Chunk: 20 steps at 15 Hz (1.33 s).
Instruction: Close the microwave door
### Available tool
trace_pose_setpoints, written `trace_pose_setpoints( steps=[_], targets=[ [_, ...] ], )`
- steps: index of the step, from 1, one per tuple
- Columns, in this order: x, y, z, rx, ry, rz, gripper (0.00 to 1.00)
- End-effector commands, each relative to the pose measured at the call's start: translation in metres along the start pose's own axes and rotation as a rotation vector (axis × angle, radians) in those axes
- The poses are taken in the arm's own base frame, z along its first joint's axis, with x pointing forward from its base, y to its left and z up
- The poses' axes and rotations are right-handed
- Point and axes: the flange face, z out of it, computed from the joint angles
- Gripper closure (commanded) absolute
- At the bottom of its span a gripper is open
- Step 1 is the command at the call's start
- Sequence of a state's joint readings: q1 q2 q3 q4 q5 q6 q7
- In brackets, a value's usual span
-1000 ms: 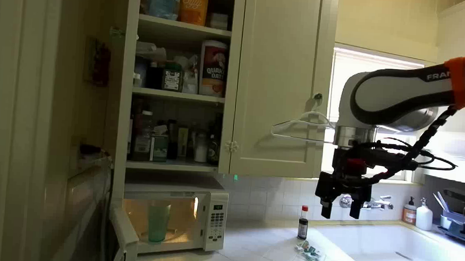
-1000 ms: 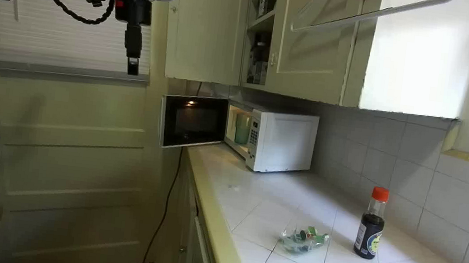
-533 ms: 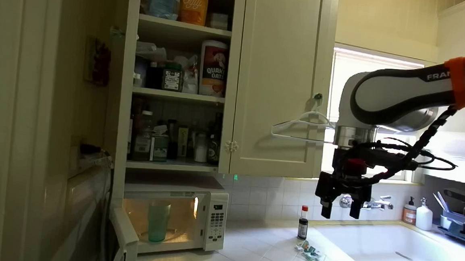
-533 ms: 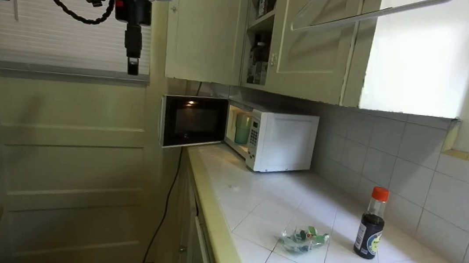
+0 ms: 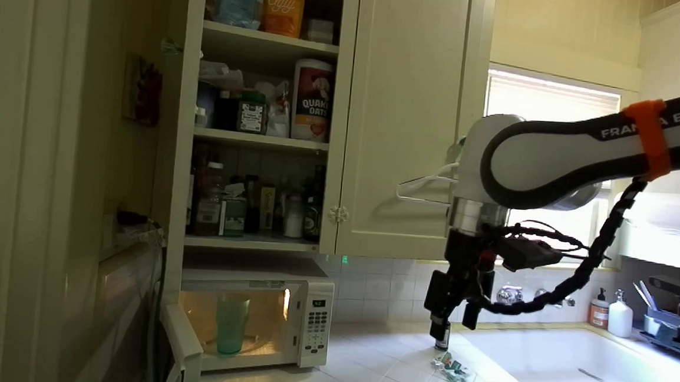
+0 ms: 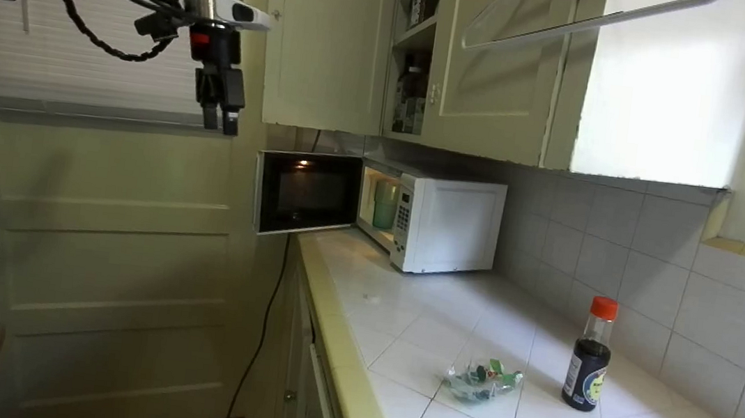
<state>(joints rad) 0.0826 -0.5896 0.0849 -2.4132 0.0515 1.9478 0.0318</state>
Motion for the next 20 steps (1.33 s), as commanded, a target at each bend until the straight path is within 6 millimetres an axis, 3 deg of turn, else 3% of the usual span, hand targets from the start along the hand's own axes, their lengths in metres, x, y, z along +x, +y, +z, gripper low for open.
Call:
trace_pose_setpoints(
  steps=[1,6,10,11,16,17,20],
  targets=[
    [0.01,-0.056,0.029,0.016,0.059,-0.195,0.0],
    [0.026,-0.14,0.036,-0.017,0.207,-0.395,0.0],
    [0.055,-0.186,0.04,-0.029,0.238,-0.433,0.0],
    [0.033,-0.171,0.032,-0.02,0.258,-0.427,0.0],
    [0.038,-0.172,0.033,-0.017,0.257,-0.423,0.0],
    [0.038,-0.165,0.03,0.013,0.311,-0.286,0.0],
    [0.062,-0.172,0.037,0.101,0.387,-0.178,0.0]
  ],
)
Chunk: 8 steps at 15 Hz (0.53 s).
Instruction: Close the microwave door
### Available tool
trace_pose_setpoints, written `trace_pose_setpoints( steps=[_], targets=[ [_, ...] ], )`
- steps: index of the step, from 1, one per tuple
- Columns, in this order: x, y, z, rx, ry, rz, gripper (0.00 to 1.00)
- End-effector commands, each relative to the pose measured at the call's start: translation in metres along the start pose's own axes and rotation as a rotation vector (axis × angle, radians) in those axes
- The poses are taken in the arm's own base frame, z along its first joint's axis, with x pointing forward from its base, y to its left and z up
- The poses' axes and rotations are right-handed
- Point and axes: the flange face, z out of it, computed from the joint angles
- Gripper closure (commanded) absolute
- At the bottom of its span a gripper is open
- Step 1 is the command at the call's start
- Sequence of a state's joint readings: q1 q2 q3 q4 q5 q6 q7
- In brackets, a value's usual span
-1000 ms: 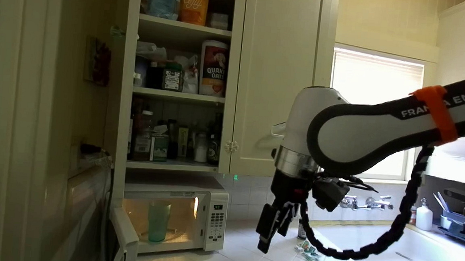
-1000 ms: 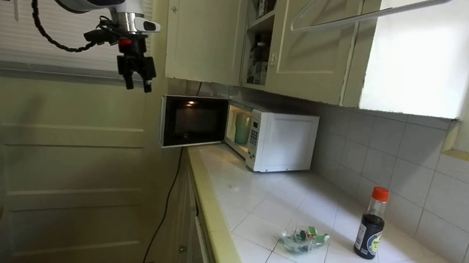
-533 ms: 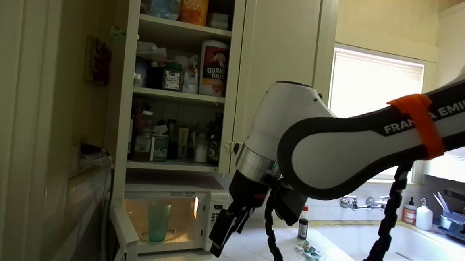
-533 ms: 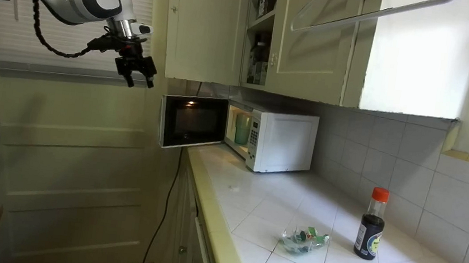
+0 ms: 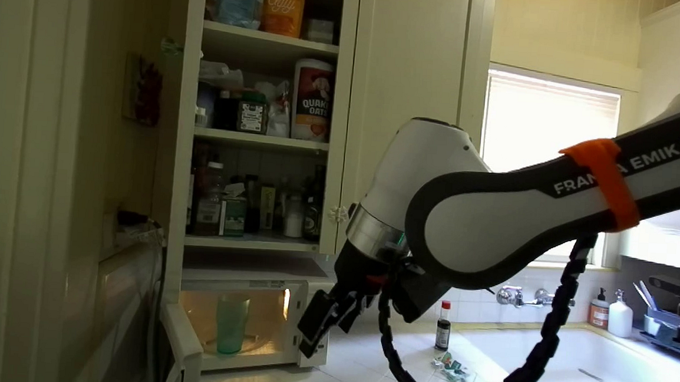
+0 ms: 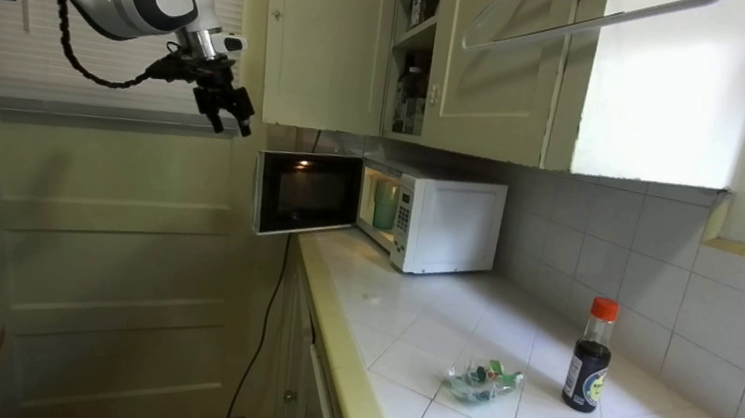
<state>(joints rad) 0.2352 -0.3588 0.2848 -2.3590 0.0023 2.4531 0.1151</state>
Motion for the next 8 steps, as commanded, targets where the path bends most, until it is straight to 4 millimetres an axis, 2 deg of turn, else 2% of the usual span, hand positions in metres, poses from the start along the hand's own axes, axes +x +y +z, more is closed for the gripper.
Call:
trace_pose_setpoints(
  steps=[1,6,8],
  targets=[
    [0.019,0.003,0.019,0.06,0.105,0.164,0.0],
    [0.053,0.002,0.058,0.242,0.2,0.32,0.0],
    [0.076,-0.011,0.07,0.324,0.237,0.337,0.0]
  ],
)
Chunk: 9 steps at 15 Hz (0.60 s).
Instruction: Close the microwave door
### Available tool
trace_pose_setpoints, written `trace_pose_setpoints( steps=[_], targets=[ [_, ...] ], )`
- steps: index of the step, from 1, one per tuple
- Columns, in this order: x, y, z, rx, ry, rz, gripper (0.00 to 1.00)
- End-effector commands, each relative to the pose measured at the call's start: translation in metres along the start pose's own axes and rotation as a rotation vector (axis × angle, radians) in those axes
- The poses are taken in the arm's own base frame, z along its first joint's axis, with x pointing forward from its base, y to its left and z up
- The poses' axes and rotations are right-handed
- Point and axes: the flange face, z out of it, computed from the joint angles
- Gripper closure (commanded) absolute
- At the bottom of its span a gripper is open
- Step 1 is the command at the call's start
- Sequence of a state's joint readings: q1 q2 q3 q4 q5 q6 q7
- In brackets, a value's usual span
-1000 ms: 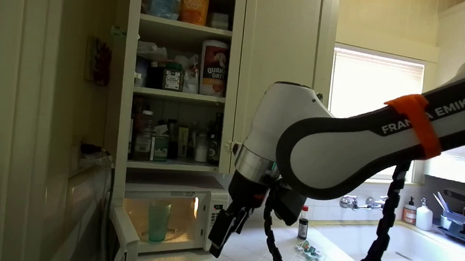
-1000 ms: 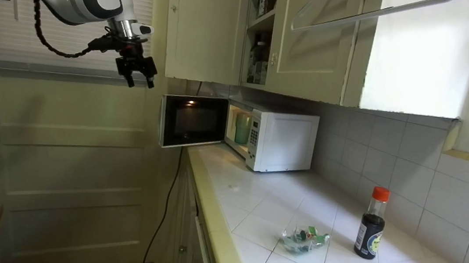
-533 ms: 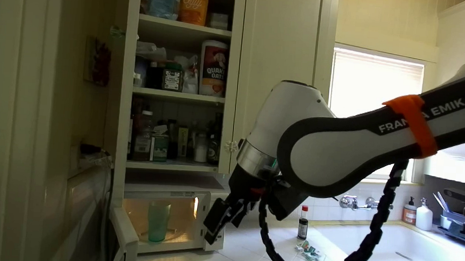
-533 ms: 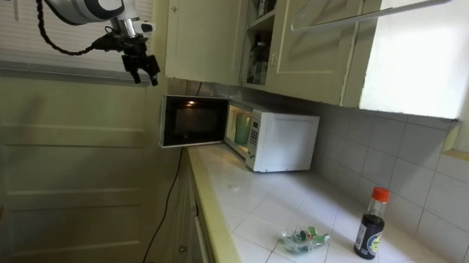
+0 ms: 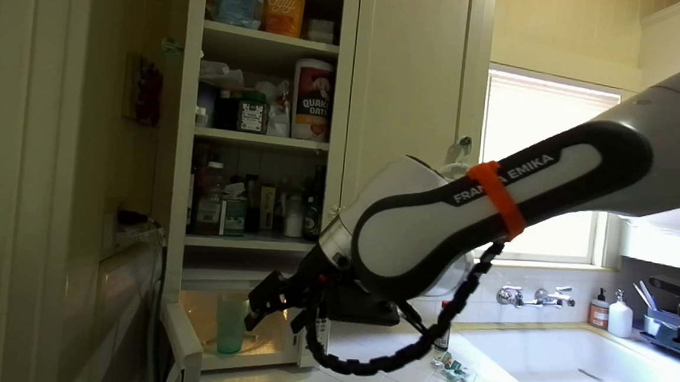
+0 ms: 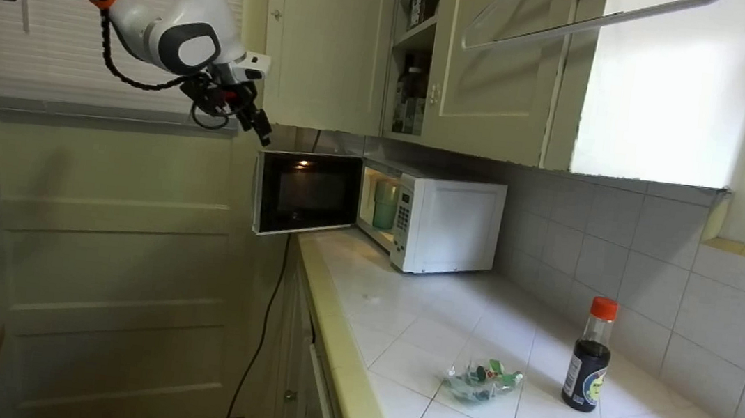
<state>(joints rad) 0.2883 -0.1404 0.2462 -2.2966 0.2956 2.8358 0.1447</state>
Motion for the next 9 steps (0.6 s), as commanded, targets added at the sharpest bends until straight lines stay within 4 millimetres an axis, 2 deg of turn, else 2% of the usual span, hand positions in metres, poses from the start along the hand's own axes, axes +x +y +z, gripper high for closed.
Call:
trace_pose_setpoints(
  steps=[1,2,5,9],
  targets=[
    [0.032,-0.031,0.035,0.153,0.025,0.043,0.0],
    [0.042,-0.042,0.041,0.203,0.003,0.051,0.0],
    [0.057,-0.043,0.057,0.317,-0.034,0.103,0.0],
    [0.059,-0.013,0.079,0.37,-0.101,0.222,0.0]
  ],
)
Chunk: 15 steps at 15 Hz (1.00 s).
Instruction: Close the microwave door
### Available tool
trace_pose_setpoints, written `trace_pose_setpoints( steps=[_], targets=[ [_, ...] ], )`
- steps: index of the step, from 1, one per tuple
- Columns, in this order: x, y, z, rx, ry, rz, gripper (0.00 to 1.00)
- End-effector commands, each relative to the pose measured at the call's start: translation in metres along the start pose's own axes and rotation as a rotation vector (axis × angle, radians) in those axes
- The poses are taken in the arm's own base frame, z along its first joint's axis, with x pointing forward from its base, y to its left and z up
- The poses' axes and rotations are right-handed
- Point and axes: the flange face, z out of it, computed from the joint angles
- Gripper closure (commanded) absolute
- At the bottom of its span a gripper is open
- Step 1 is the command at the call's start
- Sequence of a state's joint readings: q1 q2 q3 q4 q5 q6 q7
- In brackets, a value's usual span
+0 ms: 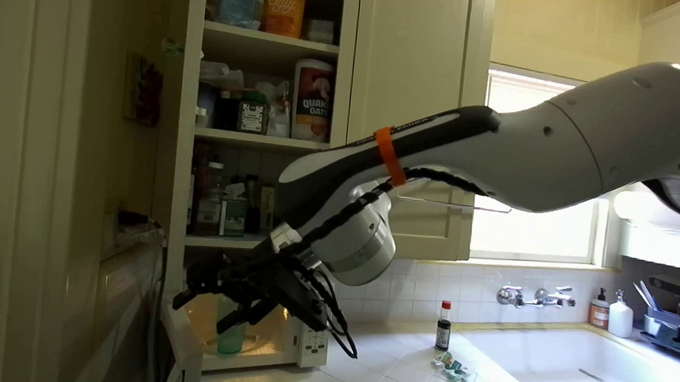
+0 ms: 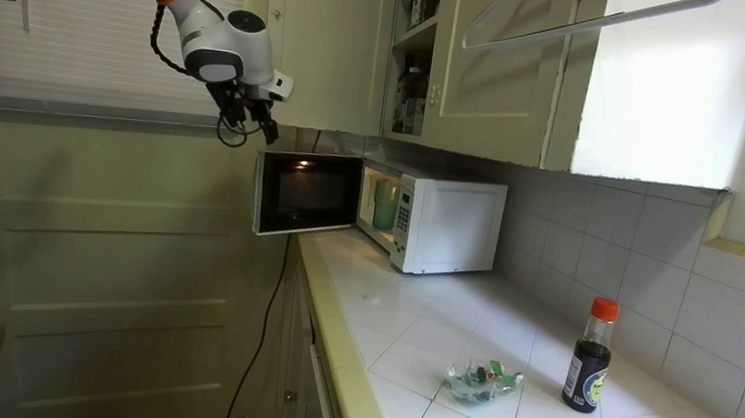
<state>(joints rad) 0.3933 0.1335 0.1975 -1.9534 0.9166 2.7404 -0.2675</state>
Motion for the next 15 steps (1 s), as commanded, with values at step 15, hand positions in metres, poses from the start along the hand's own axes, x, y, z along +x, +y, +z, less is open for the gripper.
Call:
trace_pose_setpoints(
  steps=[15],
  targets=[
    [-0.002,0.061,0.058,-0.016,-0.138,0.085,0.0]
  ],
)
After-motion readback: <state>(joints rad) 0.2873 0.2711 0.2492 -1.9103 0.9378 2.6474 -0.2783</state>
